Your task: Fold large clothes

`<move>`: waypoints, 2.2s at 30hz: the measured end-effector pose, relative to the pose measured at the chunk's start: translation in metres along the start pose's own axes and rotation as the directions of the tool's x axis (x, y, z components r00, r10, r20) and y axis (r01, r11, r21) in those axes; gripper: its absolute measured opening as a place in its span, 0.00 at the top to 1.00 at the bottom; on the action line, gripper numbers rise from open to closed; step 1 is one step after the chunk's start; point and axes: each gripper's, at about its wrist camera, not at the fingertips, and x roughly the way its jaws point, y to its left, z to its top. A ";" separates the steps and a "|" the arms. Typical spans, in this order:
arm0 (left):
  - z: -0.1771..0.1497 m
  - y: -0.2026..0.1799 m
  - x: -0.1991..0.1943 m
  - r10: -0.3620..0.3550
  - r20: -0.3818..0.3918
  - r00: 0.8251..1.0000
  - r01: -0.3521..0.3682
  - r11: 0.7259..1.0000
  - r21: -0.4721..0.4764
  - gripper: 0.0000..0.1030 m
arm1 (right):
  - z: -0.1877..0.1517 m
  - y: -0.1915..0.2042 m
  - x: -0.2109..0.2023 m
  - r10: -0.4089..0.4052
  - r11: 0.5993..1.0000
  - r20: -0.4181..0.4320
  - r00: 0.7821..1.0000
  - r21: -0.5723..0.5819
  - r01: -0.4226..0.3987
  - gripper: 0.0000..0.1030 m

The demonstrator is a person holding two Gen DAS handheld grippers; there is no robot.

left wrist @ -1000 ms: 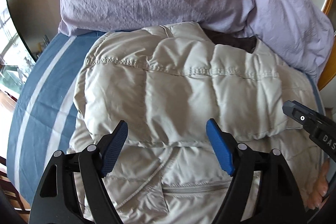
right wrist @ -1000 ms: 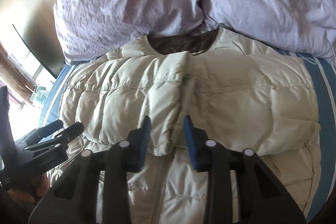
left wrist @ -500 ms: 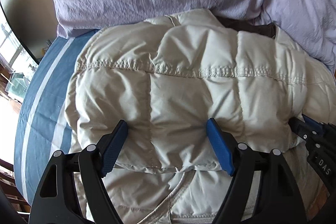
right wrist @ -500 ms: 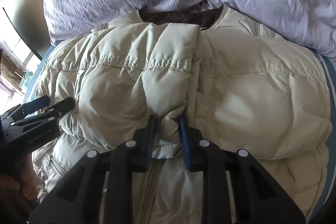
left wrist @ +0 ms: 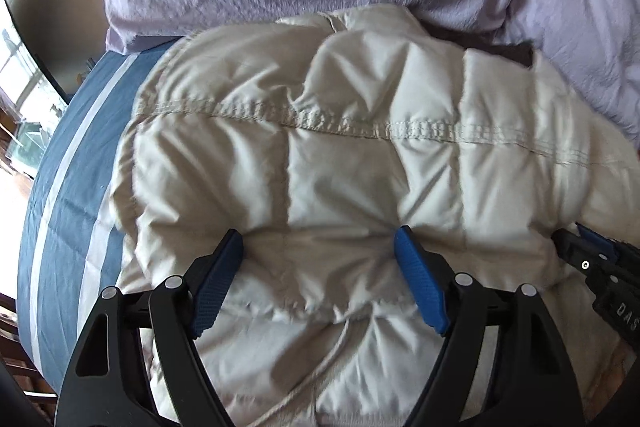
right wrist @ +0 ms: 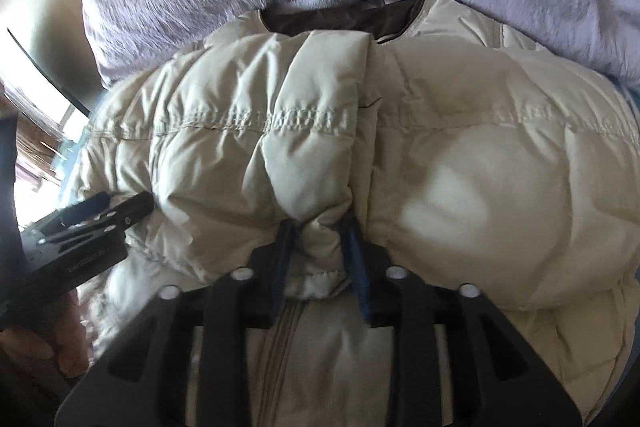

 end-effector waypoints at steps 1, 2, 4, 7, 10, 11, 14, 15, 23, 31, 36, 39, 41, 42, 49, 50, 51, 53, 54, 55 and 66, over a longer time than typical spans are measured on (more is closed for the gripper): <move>-0.004 0.005 -0.008 -0.005 0.014 1.000 0.006 1.000 -0.002 0.23 | -0.001 -0.002 -0.007 0.006 1.000 0.002 1.000 0.012 -0.006 0.32; -0.008 0.009 -0.016 -0.007 0.026 1.000 0.007 1.000 -0.002 0.23 | -0.002 -0.005 -0.015 -0.005 1.000 0.016 1.000 0.020 0.005 0.29; -0.016 0.020 -0.029 -0.008 0.048 0.999 0.009 1.000 -0.002 0.23 | -0.007 -0.009 -0.034 -0.002 1.000 0.055 0.998 0.013 0.001 0.29; -0.030 0.041 -0.049 -0.013 0.070 0.997 0.014 1.000 -0.012 0.23 | -0.019 -0.021 -0.055 -0.011 1.000 0.066 0.998 0.010 0.010 0.29; -0.051 0.066 -0.064 -0.019 0.075 0.997 0.022 0.999 -0.029 0.23 | -0.039 -0.040 -0.075 -0.039 0.999 0.078 0.996 0.018 0.038 0.29; -0.057 0.073 -0.067 -0.019 0.073 0.997 0.022 0.999 -0.032 0.23 | -0.048 -0.048 -0.082 -0.053 0.998 0.079 0.995 0.024 0.052 0.29; -0.079 0.097 -0.072 -0.006 0.060 0.998 0.009 0.999 -0.044 0.23 | -0.075 -0.073 -0.096 -0.095 0.995 0.076 0.993 0.043 0.092 0.29; -0.086 0.103 -0.073 -0.006 0.055 0.998 0.009 0.999 -0.047 0.23 | -0.088 -0.084 -0.102 -0.115 0.992 0.071 0.991 0.056 0.111 0.29; -0.136 0.143 -0.077 -0.025 0.003 1.000 0.026 0.997 -0.073 0.23 | -0.164 -0.170 -0.141 -0.208 0.953 0.018 0.978 0.229 0.198 0.29; -0.160 0.154 -0.072 -0.084 -0.032 0.996 0.079 0.989 -0.128 0.23 | -0.211 -0.215 -0.149 -0.181 0.922 -0.036 0.983 0.342 0.183 0.29; -0.166 0.155 -0.068 -0.119 -0.043 0.992 0.111 0.981 -0.161 0.23 | -0.230 -0.219 -0.146 -0.133 0.921 -0.049 0.990 0.362 0.142 0.29; -0.170 0.155 -0.065 -0.154 -0.047 0.987 0.143 0.972 -0.189 0.28 | -0.236 -0.215 -0.144 -0.095 0.926 -0.046 0.994 0.363 0.105 0.33; -0.173 0.154 -0.065 -0.165 -0.045 0.985 0.154 0.968 -0.197 0.30 | -0.238 -0.211 -0.141 -0.071 0.933 -0.050 0.996 0.351 0.084 0.39; -0.174 0.152 -0.065 -0.166 -0.042 0.985 0.155 0.969 -0.194 0.30 | -0.237 -0.208 -0.141 -0.071 0.935 -0.046 0.996 0.345 0.082 0.44; -0.178 0.144 -0.068 -0.211 -0.032 0.977 0.201 0.960 -0.194 0.41 | -0.243 -0.205 -0.144 -0.002 0.930 -0.023 1.000 0.368 0.010 0.59; -0.178 0.143 -0.068 -0.217 -0.031 0.976 0.207 0.959 -0.195 0.43 | -0.243 -0.205 -0.144 0.008 0.927 -0.019 1.000 0.374 0.000 0.59; -0.179 0.143 -0.069 -0.222 -0.030 0.975 0.212 0.958 -0.196 0.44 | -0.243 -0.205 -0.144 0.013 0.926 -0.017 1.000 0.378 -0.005 0.60; -0.180 0.142 -0.069 -0.230 -0.027 0.973 0.220 0.955 -0.197 0.46 | -0.244 -0.204 -0.144 0.022 0.921 -0.011 1.000 0.388 -0.016 0.60; -0.181 0.142 -0.069 -0.233 -0.026 0.972 0.223 0.954 -0.198 0.47 | -0.245 -0.204 -0.144 0.021 0.922 -0.010 1.000 0.388 -0.016 0.63; -0.181 0.142 -0.070 -0.236 -0.024 0.971 0.227 0.953 -0.200 0.49 | -0.246 -0.205 -0.145 0.026 0.922 -0.008 1.000 0.386 -0.021 0.69; -0.172 0.144 -0.100 -0.281 0.063 0.958 0.288 0.941 -0.178 0.90 | -0.233 -0.194 -0.173 0.042 0.930 0.123 0.991 0.358 -0.084 0.92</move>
